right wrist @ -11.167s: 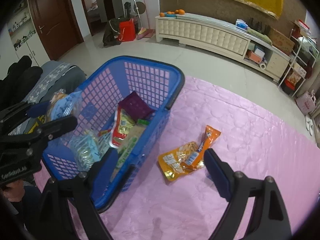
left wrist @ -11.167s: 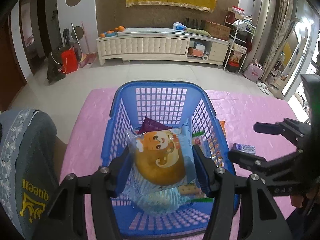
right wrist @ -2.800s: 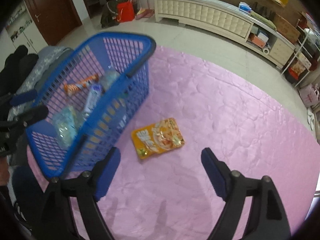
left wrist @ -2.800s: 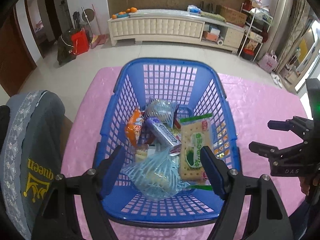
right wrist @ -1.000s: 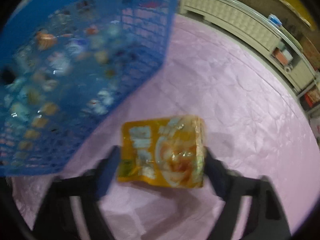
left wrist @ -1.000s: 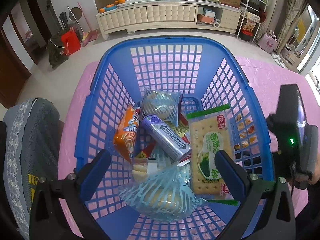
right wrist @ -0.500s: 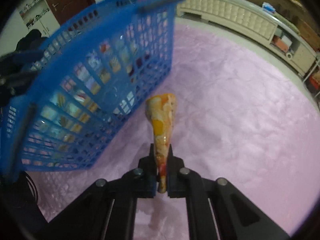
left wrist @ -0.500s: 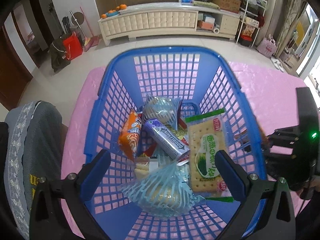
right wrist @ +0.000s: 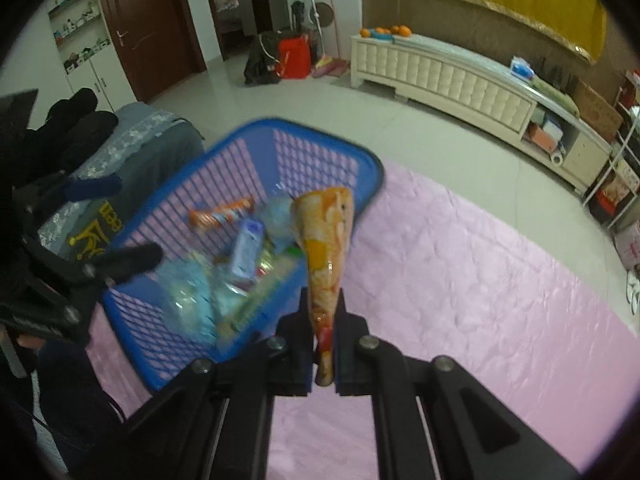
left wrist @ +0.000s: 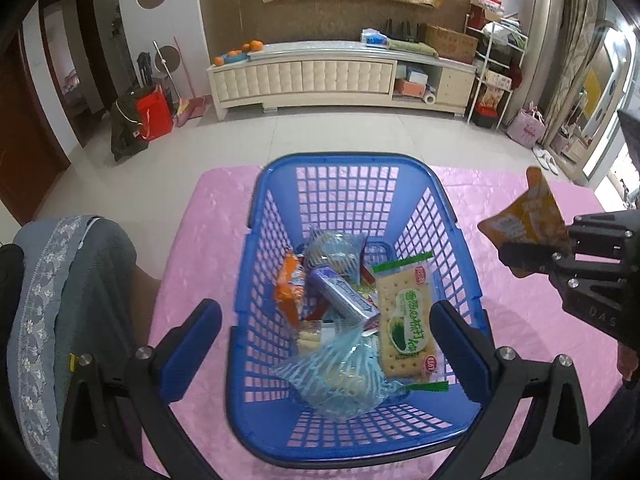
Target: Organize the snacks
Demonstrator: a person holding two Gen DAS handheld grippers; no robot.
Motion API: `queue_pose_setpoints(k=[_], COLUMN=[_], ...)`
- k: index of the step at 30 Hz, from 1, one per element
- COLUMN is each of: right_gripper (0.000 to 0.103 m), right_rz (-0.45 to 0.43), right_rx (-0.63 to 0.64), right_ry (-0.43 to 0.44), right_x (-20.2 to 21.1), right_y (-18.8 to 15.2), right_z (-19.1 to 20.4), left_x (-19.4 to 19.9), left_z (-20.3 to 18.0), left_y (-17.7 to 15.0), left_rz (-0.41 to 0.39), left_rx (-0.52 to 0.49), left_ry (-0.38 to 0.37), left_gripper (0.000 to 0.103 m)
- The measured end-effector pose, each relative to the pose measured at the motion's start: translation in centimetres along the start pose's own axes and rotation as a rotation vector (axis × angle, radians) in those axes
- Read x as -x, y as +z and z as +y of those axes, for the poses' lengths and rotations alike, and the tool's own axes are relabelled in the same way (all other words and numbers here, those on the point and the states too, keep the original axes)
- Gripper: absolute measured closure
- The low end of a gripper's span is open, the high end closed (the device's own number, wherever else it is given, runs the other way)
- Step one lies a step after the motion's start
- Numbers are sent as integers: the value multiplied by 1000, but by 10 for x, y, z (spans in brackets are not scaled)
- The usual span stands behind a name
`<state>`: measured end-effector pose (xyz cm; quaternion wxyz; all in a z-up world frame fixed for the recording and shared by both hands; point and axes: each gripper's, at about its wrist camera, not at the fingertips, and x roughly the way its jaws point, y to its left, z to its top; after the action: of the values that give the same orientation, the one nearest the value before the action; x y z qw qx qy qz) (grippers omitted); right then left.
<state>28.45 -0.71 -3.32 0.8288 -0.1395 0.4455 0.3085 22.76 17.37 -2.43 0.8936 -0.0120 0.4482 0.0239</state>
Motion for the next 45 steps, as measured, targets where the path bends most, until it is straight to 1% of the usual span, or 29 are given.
queue_pose_setpoints(k=[7, 8, 13, 17, 19, 21, 22, 24, 25, 26, 28, 29, 30, 31, 32, 34, 37, 40, 43, 45], right_gripper=[93, 93, 93, 93, 93, 93, 91, 76, 66, 60, 53, 47, 40, 26, 20, 20, 19, 19, 19, 19], right_rz=[21, 26, 59, 84, 90, 89, 89, 107, 109, 104, 94, 86, 75, 60, 50, 40, 30, 1, -32, -52], right_rx=[50, 52, 76, 91, 101, 101, 108, 116, 116, 115, 117, 120, 126, 131, 132, 117, 76, 54, 48, 34], right_ry=[-35, -39, -66, -74, -80, -113, -131, -162, -153, -139, -136, -146, -182, -201, -206, -210, -187, -180, -186, -169], right_x=[-19, -19, -41, -58, -65, -70, -73, -80, -81, -80, -76, -73, -70, -66, -63, -54, -39, -18, 7, 21], right_y=[21, 19, 31, 40, 44, 47, 48, 49, 49, 48, 47, 47, 46, 45, 45, 42, 36, 28, 16, 8], right_z=[17, 19, 14, 12, 11, 10, 11, 12, 11, 12, 14, 16, 18, 19, 19, 17, 13, 12, 14, 16], left_x=[4, 4, -3, -11, -17, -20, -21, -22, -23, -23, -23, -22, -21, -20, -18, -13, -3, 17, 40, 59], left_z=[22, 26, 38, 43, 44, 45, 47, 48, 49, 49, 48, 47, 46, 46, 46, 43, 39, 34, 31, 23], left_y=[8, 9, 13, 12, 13, 14, 15, 17, 18, 18, 18, 18, 17, 16, 14, 12, 8, 0, -11, -22], left_rz=[-26, -30, -32, -31, -29, -32, -32, -31, -32, -32, -33, -33, -32, -30, -31, -33, -48, -94, -137, -168], left_rx=[20, 26, 40, 68, 68, 63, 64, 70, 73, 73, 71, 70, 68, 66, 66, 67, 64, 68, 97, 104], left_ry=[15, 14, 13, -8, 7, 31, 31, 23, 23, 24, 24, 25, 25, 29, 31, 30, 34, 52, 41, 32], left_gripper=[0, 0, 0, 0, 0, 0, 0, 0, 0, 0, 0, 0, 0, 0, 0, 0, 0, 0, 0, 0])
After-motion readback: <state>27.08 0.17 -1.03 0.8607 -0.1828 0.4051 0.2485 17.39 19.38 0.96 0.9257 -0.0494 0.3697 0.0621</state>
